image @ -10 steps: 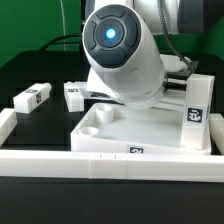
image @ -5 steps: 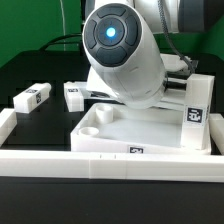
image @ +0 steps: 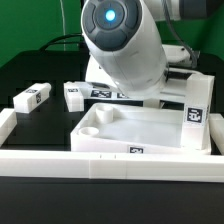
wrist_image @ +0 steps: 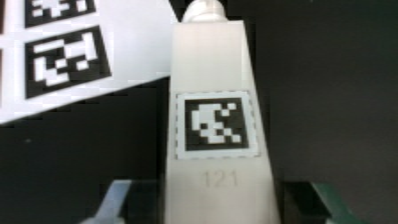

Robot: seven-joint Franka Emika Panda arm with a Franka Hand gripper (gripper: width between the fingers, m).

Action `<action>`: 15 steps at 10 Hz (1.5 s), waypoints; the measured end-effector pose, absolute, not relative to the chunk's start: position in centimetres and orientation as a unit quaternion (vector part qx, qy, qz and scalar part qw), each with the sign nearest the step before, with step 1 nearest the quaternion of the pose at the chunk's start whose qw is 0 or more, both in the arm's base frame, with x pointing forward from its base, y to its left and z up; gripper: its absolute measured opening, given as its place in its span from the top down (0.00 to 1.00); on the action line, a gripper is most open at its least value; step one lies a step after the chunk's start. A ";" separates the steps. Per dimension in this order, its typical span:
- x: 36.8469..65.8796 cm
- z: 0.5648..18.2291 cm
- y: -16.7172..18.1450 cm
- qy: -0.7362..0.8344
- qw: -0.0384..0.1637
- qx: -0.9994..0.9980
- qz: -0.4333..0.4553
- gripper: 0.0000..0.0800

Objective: Assemble desk

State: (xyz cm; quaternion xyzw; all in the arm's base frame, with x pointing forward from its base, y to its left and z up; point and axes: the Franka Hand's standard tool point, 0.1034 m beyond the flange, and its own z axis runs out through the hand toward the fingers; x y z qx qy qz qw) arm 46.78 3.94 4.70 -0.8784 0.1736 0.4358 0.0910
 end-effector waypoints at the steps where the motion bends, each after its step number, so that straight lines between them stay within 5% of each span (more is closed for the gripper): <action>1: 47.3 6.1 3.6 0.172 0.094 -0.877 0.439 0.64; 3: 48.8 8.4 3.3 0.168 0.100 -0.875 0.444 0.64; 7: 49.5 7.9 3.3 0.169 0.098 -0.886 0.421 0.64; 11: 54.3 12.7 2.2 0.127 0.078 -0.939 0.310 0.64; 15: 56.4 12.9 2.6 0.134 0.072 -0.973 0.175 0.64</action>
Offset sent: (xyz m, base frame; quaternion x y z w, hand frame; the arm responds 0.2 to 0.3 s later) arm 0.0000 0.0000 0.0000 0.0000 0.0000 0.0000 1.0000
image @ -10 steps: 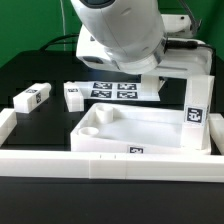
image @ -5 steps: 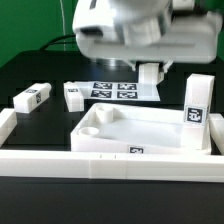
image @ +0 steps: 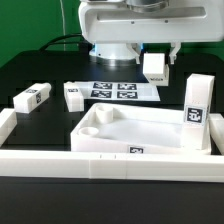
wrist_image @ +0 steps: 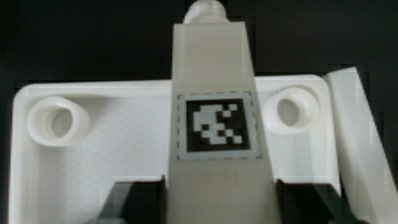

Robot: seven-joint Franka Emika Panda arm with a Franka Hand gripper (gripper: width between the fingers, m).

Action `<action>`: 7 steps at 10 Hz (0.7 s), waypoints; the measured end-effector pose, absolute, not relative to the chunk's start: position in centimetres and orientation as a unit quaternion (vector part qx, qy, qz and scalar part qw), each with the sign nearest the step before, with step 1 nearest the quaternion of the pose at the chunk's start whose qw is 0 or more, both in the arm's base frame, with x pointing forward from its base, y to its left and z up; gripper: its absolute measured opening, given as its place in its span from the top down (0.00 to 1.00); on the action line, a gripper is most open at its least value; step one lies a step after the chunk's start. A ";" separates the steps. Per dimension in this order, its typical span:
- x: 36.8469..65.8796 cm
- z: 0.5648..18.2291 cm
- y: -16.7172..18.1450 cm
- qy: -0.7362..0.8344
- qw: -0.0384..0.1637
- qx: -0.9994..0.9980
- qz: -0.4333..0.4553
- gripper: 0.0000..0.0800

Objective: Assemble desk

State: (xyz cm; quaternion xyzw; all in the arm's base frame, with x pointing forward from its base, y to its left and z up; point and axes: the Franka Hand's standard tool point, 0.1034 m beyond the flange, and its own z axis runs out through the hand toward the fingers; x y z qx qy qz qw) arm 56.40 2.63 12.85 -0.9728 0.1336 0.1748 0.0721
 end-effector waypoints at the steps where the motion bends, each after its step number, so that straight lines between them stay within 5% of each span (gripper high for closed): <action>1: 56.9 12.9 2.8 0.135 0.070 -0.980 0.132 0.64; 7: 60.1 16.3 2.7 0.140 0.059 -0.986 -0.065 0.64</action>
Offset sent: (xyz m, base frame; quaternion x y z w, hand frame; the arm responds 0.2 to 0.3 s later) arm 0.0243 -0.0249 0.0306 -0.0322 0.1860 -0.0592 0.9802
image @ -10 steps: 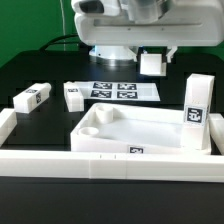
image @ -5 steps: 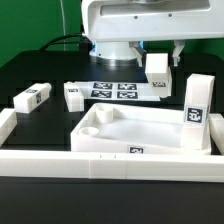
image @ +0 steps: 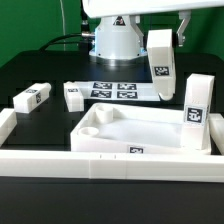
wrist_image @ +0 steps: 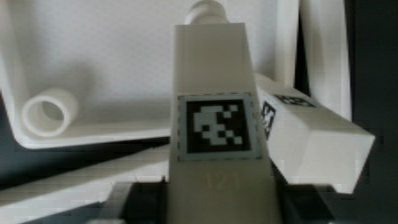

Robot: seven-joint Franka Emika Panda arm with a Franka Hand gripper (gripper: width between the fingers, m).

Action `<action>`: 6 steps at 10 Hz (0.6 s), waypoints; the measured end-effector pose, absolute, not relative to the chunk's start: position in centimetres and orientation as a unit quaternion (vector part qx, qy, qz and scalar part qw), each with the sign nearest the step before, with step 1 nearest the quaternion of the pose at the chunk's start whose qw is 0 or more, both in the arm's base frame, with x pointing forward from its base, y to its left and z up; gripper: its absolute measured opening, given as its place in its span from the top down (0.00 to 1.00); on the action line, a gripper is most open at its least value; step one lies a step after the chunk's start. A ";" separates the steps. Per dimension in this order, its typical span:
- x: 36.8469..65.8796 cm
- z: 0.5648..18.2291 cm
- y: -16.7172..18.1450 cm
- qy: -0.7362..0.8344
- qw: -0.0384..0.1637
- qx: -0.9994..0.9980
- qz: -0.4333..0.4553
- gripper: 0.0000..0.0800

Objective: Assemble desk

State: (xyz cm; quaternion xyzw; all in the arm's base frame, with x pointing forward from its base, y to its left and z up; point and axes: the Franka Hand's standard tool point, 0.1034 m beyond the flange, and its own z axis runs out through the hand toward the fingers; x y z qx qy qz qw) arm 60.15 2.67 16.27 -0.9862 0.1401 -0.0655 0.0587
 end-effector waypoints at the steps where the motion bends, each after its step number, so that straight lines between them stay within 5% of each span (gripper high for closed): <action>1: 60.1 16.1 2.8 0.139 0.056 -0.984 -0.094 0.64; 6: 60.4 15.9 -0.2 0.073 0.026 -0.989 -0.123 0.64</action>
Offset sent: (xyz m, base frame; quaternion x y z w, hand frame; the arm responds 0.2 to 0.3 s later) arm 0.0067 -0.0358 0.0006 -0.0815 0.0573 -0.1366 0.9856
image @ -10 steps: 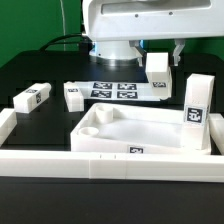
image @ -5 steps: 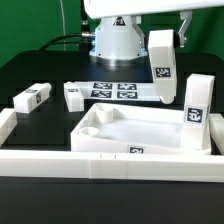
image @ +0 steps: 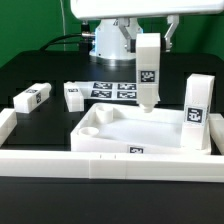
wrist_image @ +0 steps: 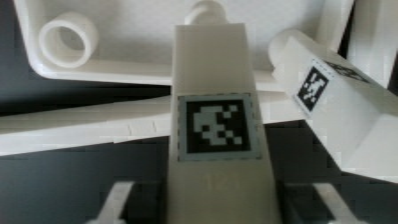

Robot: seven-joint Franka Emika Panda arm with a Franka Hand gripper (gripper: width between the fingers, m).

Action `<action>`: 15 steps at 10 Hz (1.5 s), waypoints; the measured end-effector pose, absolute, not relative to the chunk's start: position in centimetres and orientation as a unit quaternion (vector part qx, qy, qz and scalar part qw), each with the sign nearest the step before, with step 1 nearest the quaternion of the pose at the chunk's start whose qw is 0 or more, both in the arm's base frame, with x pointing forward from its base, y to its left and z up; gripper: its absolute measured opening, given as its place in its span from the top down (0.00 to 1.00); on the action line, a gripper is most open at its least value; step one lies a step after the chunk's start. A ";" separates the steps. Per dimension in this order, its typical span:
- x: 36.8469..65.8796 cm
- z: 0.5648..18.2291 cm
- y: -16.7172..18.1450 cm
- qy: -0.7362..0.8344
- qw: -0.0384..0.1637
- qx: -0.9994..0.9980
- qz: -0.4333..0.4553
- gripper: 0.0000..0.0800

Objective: Assemble desk

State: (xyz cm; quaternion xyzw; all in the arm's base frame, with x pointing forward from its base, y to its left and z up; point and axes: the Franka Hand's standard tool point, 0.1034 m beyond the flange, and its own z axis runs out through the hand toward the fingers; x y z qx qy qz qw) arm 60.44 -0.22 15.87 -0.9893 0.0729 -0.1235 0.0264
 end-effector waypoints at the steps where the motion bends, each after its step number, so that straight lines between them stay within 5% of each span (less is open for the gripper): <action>1: 60.4 15.8 -1.1 0.090 0.032 -0.988 -0.123 0.64; 5: 60.5 15.8 -1.0 0.088 0.031 -0.987 -0.132 0.64; 9: 60.5 14.9 -5.6 0.083 -0.014 -0.962 -0.259 0.64; 15: 59.0 14.0 -7.3 0.074 -0.029 -0.964 -0.256 0.64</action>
Offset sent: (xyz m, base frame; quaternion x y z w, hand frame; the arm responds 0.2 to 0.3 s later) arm 0.0000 0.0000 0.0000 0.0000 0.0000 0.0000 1.0000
